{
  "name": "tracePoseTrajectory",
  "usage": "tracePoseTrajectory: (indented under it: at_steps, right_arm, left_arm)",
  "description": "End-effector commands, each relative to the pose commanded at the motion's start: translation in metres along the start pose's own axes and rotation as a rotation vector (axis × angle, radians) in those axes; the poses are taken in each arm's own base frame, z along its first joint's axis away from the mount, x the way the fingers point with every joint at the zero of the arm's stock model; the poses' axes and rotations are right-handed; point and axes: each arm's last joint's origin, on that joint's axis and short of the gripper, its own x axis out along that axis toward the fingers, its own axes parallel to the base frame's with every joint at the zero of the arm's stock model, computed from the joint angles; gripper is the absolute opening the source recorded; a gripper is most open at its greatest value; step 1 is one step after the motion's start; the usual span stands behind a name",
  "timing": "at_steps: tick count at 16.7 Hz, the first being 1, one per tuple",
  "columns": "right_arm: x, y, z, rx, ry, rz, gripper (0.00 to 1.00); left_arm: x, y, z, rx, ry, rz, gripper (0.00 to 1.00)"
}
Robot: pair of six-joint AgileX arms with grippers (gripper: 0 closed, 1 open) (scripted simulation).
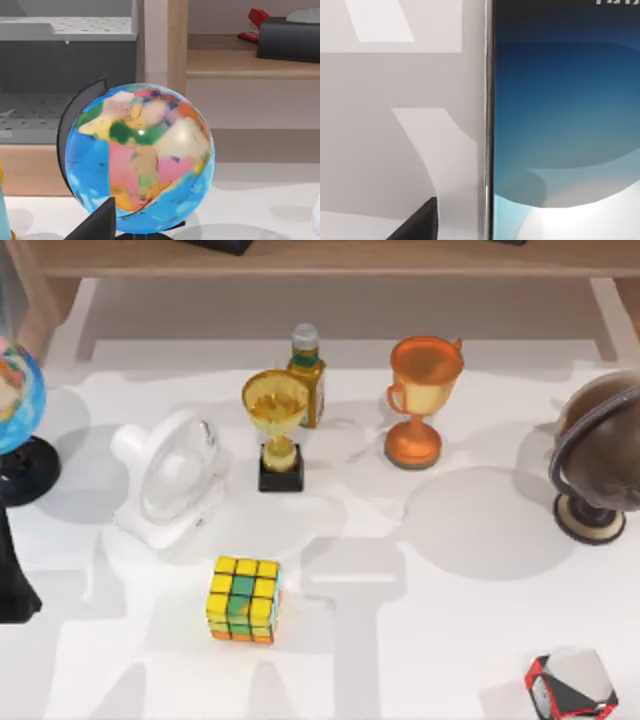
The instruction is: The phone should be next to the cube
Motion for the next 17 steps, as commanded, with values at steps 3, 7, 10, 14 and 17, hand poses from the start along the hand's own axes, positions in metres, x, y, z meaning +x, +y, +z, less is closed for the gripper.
tracePoseTrajectory:
  at_steps: [3,7,10,14,17]
  right_arm:
    - [0.0,0.0,0.0,0.0,0.0,0.0,0.7]
    - [0.0,0.0,0.0,0.0,0.0,0.0,0.4]
    - [0.0,0.0,0.0,0.0,0.0,0.0,0.17]
    - [0.0,0.0,0.0,0.0,0.0,0.0,0.0]
    - [0.0,0.0,0.0,0.0,0.0,0.0,0.0]
  left_arm:
    - [0.0,0.0,0.0,0.0,0.0,0.0,1.0]
    - [0.0,0.0,0.0,0.0,0.0,0.0,1.0]
    - [0.0,0.0,0.0,0.0,0.0,0.0,1.0]
    - [0.0,0.0,0.0,0.0,0.0,0.0,1.0]
    - [0.0,0.0,0.0,0.0,0.0,0.0,1.0]
